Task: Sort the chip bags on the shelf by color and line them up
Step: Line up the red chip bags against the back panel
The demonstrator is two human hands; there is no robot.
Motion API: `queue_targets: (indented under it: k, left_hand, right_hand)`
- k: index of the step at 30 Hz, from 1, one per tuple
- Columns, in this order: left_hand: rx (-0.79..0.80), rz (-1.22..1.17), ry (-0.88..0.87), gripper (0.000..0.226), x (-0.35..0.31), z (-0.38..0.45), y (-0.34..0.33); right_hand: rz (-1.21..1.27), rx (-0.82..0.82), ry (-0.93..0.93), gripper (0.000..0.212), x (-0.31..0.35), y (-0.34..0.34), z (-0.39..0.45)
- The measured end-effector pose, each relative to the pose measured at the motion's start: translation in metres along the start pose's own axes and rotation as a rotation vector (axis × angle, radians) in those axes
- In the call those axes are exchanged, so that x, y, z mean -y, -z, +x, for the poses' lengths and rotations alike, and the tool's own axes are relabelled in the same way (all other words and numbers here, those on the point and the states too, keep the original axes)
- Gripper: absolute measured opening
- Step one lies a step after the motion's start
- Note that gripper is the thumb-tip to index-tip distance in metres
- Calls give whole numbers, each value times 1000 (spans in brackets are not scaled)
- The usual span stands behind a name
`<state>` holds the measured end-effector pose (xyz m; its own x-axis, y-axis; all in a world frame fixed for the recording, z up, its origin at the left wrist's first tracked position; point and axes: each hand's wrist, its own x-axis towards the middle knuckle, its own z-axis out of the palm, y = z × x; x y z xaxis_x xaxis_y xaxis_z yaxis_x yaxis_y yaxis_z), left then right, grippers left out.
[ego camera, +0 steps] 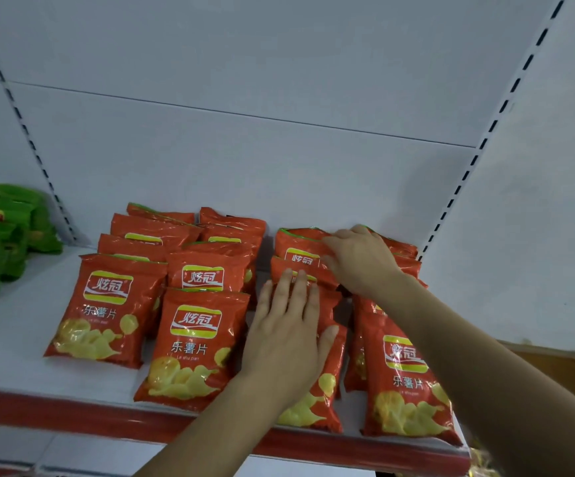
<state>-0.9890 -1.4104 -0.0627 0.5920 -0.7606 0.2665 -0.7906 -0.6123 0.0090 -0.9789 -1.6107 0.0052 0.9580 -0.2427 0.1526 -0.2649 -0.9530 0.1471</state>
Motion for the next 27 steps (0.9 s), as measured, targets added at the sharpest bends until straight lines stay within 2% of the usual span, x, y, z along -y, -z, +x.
queue_targets:
  k: [5,8,15,19,24,27]
  left_hand:
    - [128,43,-10,84,-1,19,-6]
    - [134,42,7,85,-1,17,-13]
    - [136,-12,0,85,1,19,-15]
    - [121,-28,23,89,0,18,-16]
    - [120,-41,43,91,0,17,-18]
    - [134,-34,39,90,1,18,-20]
  right_hand:
    - [74,-5,14,36,-2,-4,17]
    - [73,2,78,25,-2,-12,19]
    - [194,-110,95,34,-13,2,18]
    - [60,6,202,44,-7,-1,14]
    - [89,54,242,21,-6,10,15]
    - [53,33,217,23,-2,8,19]
